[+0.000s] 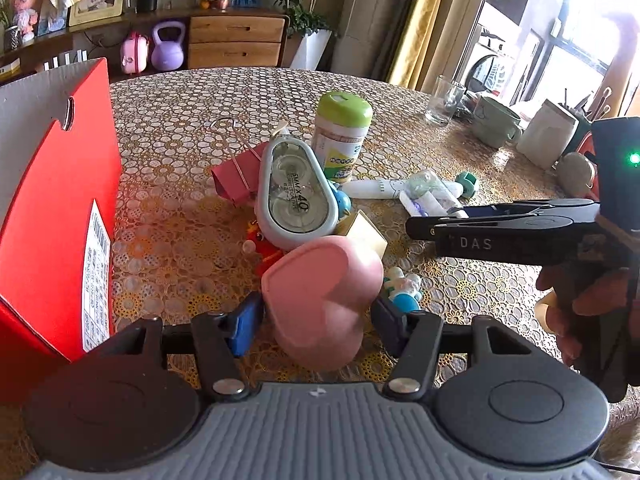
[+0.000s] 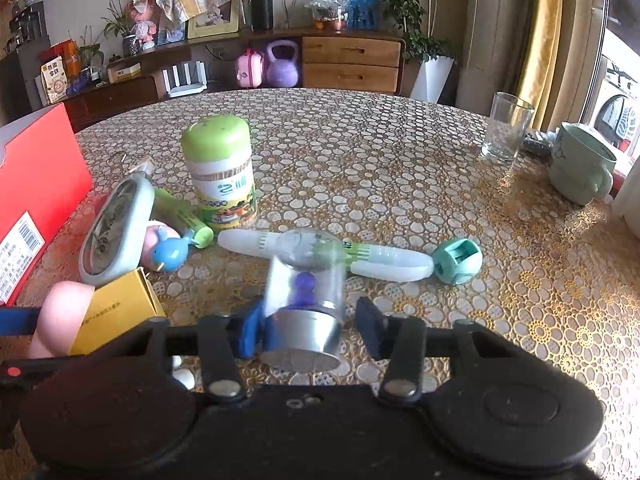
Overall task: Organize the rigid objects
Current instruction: 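Grasp the pink heart dish with the left tool while the right tool grasps the clear cup, then carry the pink heart dish and clear cup over the red box with both tools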
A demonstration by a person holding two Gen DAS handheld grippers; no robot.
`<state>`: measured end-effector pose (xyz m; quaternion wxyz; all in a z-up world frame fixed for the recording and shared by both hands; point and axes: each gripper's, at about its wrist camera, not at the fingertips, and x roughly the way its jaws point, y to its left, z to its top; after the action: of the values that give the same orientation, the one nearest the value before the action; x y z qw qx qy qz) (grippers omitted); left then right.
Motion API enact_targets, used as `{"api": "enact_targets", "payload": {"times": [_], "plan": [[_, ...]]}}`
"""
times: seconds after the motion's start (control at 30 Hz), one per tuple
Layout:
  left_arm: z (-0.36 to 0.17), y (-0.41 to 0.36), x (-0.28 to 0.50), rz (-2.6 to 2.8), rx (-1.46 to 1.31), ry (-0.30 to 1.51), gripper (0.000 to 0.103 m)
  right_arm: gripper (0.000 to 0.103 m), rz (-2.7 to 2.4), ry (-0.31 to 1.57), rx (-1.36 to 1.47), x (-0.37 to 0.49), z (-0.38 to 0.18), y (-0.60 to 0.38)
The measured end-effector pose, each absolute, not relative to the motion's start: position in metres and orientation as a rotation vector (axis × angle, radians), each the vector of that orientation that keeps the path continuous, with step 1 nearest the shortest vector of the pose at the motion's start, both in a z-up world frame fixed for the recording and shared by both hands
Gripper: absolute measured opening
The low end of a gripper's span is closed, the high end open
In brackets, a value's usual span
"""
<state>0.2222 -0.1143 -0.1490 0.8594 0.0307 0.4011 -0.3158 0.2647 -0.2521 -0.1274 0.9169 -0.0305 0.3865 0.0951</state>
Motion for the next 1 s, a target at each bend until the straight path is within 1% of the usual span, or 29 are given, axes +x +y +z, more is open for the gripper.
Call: {"api": "enact_targets", "payload": {"times": [0.03, 0.2, 0.53, 1.0], "plan": [[-0.149, -0.114, 0.222, -0.663, 0.066, 0.841, 0.059, 0.041, 0.198, 0.795, -0.063, 0.265, -0.127, -0.251], [-0.145, -0.113, 0.22, -0.664, 0.074, 0.837, 0.058, 0.041, 0.191, 0.784, -0.083, 0.259, -0.122, -0.247], [-0.13, -0.103, 0.206, -0.64, 0.089, 0.815, 0.058, 0.041, 0.241, 0.744, -0.064, 0.221, -0.091, -0.252], [-0.077, -0.074, 0.175, -0.626, 0.056, 0.775, 0.058, 0.041, 0.369, 0.69, -0.091, 0.172, -0.016, -0.224]]}}
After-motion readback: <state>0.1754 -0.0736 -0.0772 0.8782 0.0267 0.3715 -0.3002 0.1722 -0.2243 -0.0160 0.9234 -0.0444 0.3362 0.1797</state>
